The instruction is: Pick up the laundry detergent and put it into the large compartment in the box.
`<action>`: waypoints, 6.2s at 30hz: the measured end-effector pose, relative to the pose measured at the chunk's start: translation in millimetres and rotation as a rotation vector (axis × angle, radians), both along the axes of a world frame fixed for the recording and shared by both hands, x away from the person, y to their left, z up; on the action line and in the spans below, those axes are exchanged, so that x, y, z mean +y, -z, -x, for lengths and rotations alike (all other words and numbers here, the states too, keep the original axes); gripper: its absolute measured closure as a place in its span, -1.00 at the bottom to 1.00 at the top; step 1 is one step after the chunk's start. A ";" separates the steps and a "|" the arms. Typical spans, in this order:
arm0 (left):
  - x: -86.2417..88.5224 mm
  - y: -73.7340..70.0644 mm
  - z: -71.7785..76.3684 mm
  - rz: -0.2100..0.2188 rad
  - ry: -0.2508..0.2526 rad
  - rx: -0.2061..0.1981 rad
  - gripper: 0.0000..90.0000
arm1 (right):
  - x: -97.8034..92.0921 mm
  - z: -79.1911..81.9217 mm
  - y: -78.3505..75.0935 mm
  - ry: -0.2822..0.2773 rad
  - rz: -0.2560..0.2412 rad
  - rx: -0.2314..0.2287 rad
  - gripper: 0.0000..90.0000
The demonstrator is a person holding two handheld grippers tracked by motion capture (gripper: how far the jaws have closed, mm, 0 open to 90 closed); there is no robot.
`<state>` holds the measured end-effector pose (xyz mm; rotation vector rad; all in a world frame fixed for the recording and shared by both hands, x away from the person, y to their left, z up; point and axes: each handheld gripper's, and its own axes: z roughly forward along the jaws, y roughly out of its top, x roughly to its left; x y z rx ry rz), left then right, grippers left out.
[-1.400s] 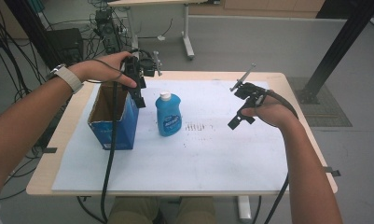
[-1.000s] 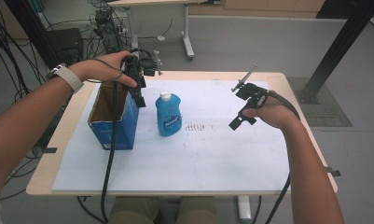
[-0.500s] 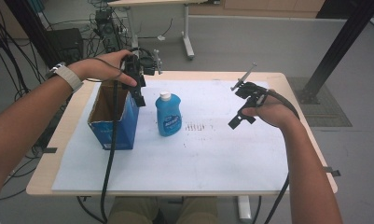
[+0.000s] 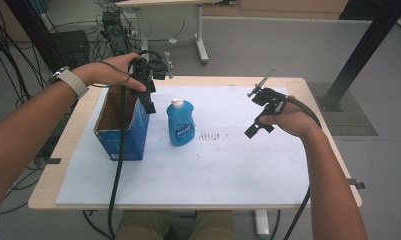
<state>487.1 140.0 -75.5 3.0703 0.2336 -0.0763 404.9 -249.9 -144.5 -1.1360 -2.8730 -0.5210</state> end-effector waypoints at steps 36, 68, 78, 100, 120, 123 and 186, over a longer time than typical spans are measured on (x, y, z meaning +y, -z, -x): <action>-18.9 -17.2 3.0 0.024 -0.266 0.011 -0.86 | -7.7 1.8 4.1 0.003 -0.004 0.018 -0.82; -67.1 1.4 -10.6 -0.033 -0.476 0.001 -0.83 | -11.2 7.4 4.2 0.014 -0.006 0.008 -0.81; -75.2 9.1 -12.0 -0.050 -0.485 -0.021 -0.83 | -11.6 8.9 6.3 0.018 -0.013 0.012 -0.81; -81.6 27.1 -11.7 -0.059 -0.489 -0.009 -0.82 | -15.6 10.9 9.6 0.023 -0.017 0.013 -0.81; -77.0 25.9 -13.4 -0.044 -0.504 0.002 -0.81 | -17.0 12.1 7.7 0.026 -0.018 0.009 -0.81; -76.4 25.9 -13.3 -0.044 -0.506 0.000 -0.81 | -16.5 11.9 7.6 0.027 -0.019 0.012 -0.81; -73.5 27.3 -15.1 -0.035 -0.517 -0.003 -0.81 | -18.7 12.5 8.9 0.031 -0.023 0.008 -0.81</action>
